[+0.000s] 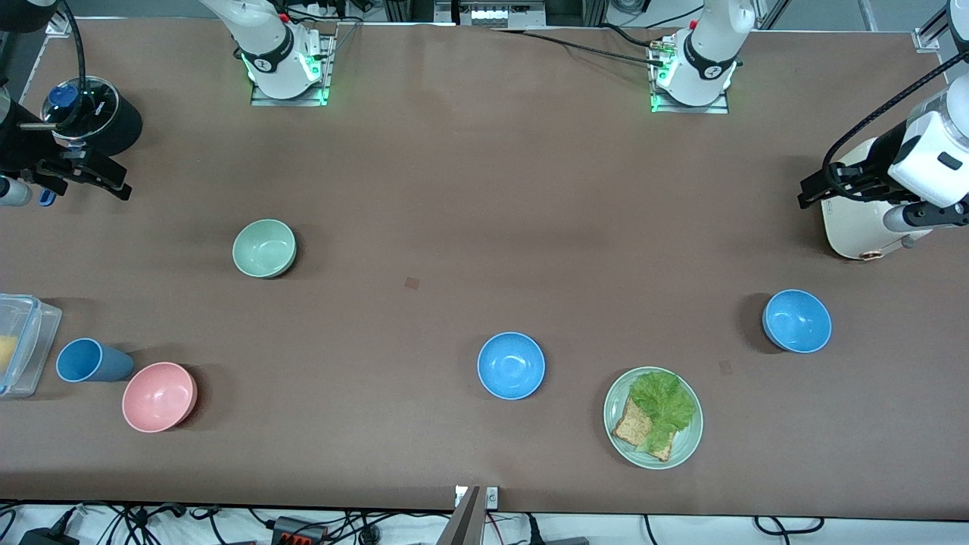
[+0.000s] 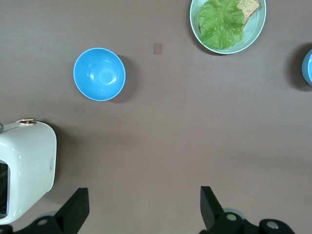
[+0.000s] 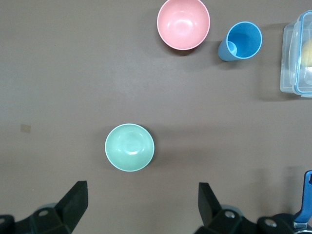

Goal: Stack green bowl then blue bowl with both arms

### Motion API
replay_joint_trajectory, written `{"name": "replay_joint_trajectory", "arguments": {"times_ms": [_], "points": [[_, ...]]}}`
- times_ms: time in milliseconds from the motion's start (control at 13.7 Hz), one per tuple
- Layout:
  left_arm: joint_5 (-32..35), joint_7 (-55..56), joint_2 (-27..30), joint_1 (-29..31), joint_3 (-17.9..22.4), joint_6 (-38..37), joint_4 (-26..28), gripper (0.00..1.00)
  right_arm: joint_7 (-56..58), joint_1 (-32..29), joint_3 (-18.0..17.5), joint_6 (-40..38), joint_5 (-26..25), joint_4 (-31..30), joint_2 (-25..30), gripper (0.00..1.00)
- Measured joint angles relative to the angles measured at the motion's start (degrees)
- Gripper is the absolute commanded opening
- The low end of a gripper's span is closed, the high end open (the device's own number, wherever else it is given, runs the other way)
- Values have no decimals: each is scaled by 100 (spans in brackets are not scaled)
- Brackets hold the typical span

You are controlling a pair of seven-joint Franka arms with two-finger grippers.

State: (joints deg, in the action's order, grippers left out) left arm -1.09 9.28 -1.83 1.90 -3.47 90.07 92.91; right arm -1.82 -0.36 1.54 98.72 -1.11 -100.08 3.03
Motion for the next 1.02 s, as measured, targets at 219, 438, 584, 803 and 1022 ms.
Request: {"name": "replay_joint_trajectory", "arguments": {"times_ms": [219,438,584,803,1022], "points": [[0,0,-11,1,0,-1,0,100,0,-3,0,11,0,-26,-1,100],[0,0,-13,3,1,-1,0,100,0,-3,0,10,0,-29,0,100],[0,0,-15,3,1,-3,0,100,0,-3,0,-4,0,-40,-4,100],[0,0,-18,6,2,-7,1,100,0,-4,-1,-26,0,-152,-186,100],[0,0,-21,23,6,-102,6,100,0,-4,-5,62,-1,-261,-870,100]]}}
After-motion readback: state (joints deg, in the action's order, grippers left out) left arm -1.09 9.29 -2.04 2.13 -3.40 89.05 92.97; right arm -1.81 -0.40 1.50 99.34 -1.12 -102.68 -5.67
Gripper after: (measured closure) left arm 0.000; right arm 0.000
